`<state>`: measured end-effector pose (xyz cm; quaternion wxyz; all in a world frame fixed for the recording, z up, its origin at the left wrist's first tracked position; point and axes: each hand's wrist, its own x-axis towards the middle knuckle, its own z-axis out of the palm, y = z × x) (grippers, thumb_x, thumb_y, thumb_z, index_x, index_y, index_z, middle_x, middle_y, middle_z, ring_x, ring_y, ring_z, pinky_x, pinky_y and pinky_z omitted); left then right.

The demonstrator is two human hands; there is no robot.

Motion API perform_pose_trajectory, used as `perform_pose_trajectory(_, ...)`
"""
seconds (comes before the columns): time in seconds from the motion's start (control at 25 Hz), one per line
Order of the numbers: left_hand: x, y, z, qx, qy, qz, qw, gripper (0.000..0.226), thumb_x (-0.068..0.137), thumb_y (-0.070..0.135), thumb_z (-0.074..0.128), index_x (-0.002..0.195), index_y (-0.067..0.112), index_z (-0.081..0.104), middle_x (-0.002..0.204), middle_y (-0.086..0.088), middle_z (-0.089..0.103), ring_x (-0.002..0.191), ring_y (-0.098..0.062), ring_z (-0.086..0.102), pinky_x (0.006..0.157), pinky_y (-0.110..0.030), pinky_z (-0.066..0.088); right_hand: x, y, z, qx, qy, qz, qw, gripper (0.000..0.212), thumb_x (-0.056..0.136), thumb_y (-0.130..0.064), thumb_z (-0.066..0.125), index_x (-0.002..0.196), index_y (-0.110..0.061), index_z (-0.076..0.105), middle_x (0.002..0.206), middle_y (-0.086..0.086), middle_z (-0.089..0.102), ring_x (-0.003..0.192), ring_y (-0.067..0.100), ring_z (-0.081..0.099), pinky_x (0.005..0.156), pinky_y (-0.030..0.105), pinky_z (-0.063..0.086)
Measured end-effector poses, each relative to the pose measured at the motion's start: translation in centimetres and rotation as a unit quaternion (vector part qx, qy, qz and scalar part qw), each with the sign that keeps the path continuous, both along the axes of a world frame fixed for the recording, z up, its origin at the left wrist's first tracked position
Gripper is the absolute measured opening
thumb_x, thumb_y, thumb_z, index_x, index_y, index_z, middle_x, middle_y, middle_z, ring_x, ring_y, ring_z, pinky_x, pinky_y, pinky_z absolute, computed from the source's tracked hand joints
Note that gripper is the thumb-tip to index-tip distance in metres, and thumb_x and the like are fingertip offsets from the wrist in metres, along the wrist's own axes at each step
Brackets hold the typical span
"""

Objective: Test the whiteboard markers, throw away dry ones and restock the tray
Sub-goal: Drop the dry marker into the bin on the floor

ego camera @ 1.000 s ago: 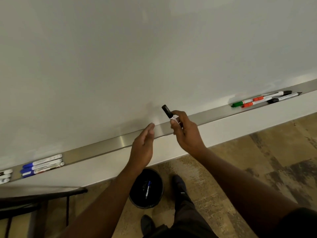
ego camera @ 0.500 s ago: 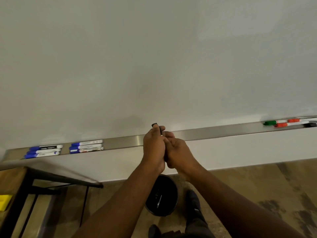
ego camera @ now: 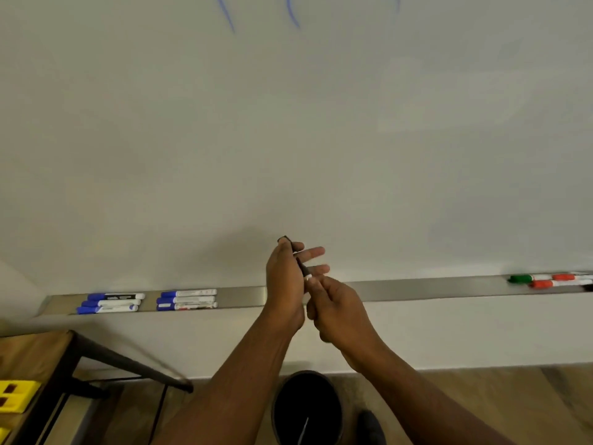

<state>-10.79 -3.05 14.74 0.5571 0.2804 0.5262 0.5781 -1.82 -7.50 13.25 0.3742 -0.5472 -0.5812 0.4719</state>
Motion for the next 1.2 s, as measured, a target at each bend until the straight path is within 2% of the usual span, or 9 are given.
perform_pose_trajectory(0.08, -1.2, 1.3, 1.2, 0.079, 0.106, 0.036, 0.991, 0.034, 0.105, 0.034, 0.029, 0.095, 0.015, 0.055, 0.102, -0.002, 0.073, 0.094, -0.023, 0.069, 0.083, -0.038, 0.053, 0.8, -0.2, 0.0, 0.014, 0.023, 0.027, 0.999, 0.009, 0.103, -0.026, 0.039, 0.106, -0.023, 0.047, 0.069, 0.004, 0.062, 0.046, 0.005, 0.047, 0.045, 0.022, 0.039)
perform_pose_trajectory(0.16, -2.4, 3.0, 3.3, 0.174, 0.254, 0.069, 0.949, 0.033, 0.105, 0.032, 0.031, 0.098, 0.018, 0.060, 0.103, 0.007, 0.068, 0.102, -0.014, 0.063, 0.092, -0.034, 0.049, 1.4, 0.2, 0.4, 0.067, 0.021, 0.042, 0.997, 0.012, 0.102, -0.014, 0.037, 0.108, -0.025, 0.039, 0.075, 0.008, 0.061, 0.047, 0.010, 0.046, 0.046, 0.025, 0.038)
perform_pose_trajectory(0.32, -4.6, 6.6, 9.5, 0.351, 0.445, 0.120, 0.815, 0.038, 0.100, 0.041, 0.030, 0.107, 0.017, 0.059, 0.099, 0.011, 0.059, 0.097, -0.009, 0.052, 0.085, -0.014, 0.038, 2.2, 3.4, 4.5, 0.168, 0.026, 0.012, 0.985, 0.032, 0.101, -0.006, 0.038, 0.095, -0.030, 0.059, 0.079, 0.005, 0.058, 0.052, 0.013, 0.051, 0.051, 0.025, 0.043)
perform_pose_trajectory(0.56, -7.8, 10.1, 18.6, 0.481, 0.562, 0.186, 0.647, 0.037, 0.099, 0.036, 0.034, 0.107, 0.012, 0.060, 0.129, 0.001, 0.057, 0.119, -0.014, 0.049, 0.101, -0.029, 0.041, 3.2, 8.2, 14.9, 0.344, 0.025, 0.024, 0.938, 0.040, 0.095, 0.002, 0.049, 0.113, -0.032, 0.061, 0.091, -0.001, 0.068, 0.075, 0.014, 0.064, 0.069, 0.027, 0.052)
perform_pose_trajectory(0.68, -9.8, 10.8, 21.8, 0.484, 0.560, 0.235, 0.630, 0.041, 0.099, 0.038, 0.033, 0.104, 0.010, 0.062, 0.137, 0.000, 0.052, 0.125, -0.016, 0.046, 0.101, -0.036, 0.043, 2.2, 9.1, 19.6, 0.462, -0.030, -0.016, 0.886, 0.022, 0.084, -0.023, 0.073, 0.099, -0.030, 0.059, 0.076, -0.005, 0.065, 0.063, 0.013, 0.058, 0.061, 0.016, 0.046)
perform_pose_trajectory(0.76, -11.4, 11.3, 23.8, 0.489, 0.561, 0.264, 0.614, 0.041, 0.099, 0.038, 0.032, 0.101, 0.009, 0.060, 0.141, -0.002, 0.049, 0.128, -0.019, 0.044, 0.103, -0.039, 0.042, 1.4, 9.6, 22.5, 0.518, -0.010, -0.048, 0.854, 0.013, 0.085, -0.042, 0.068, 0.087, -0.030, 0.063, 0.069, -0.003, 0.064, 0.058, 0.013, 0.058, 0.055, 0.018, 0.044)
perform_pose_trajectory(0.88, -13.5, 12.2, 25.7, 0.494, 0.561, 0.281, 0.602, 0.040, 0.100, 0.036, 0.031, 0.104, 0.006, 0.057, 0.149, -0.004, 0.041, 0.138, -0.020, 0.037, 0.110, -0.039, 0.035, 0.4, 10.8, 25.5, 0.569, -0.016, -0.083, 0.818, 0.014, 0.092, -0.034, 0.051, 0.091, -0.031, 0.065, 0.074, -0.005, 0.070, 0.066, 0.008, 0.066, 0.058, 0.021, 0.049)
perform_pose_trajectory(1.0, -14.3, 13.0, 25.7, 0.502, 0.557, 0.291, 0.594, 0.037, 0.100, 0.033, 0.030, 0.112, 0.007, 0.054, 0.152, -0.002, 0.038, 0.142, -0.016, 0.031, 0.112, -0.041, 0.033, -1.2, 12.3, 28.6, 0.563, -0.014, -0.100, 0.820, 0.009, 0.088, -0.027, 0.058, 0.096, -0.025, 0.058, 0.070, -0.005, 0.068, 0.056, 0.009, 0.062, 0.051, 0.022, 0.046)
perform_pose_trajectory(1.2, -14.0, 13.5, 25.4, 0.507, 0.559, 0.328, 0.569, 0.051, 0.103, 0.035, 0.026, 0.136, 0.002, 0.047, 0.151, -0.003, 0.039, 0.140, -0.014, 0.034, 0.115, -0.036, 0.030, -4.3, 14.3, 37.7, 0.699, -0.049, -0.170, 0.693, 0.016, 0.086, -0.026, 0.065, 0.097, -0.015, 0.067, 0.071, -0.001, 0.068, 0.060, 0.015, 0.062, 0.058, 0.029, 0.048)
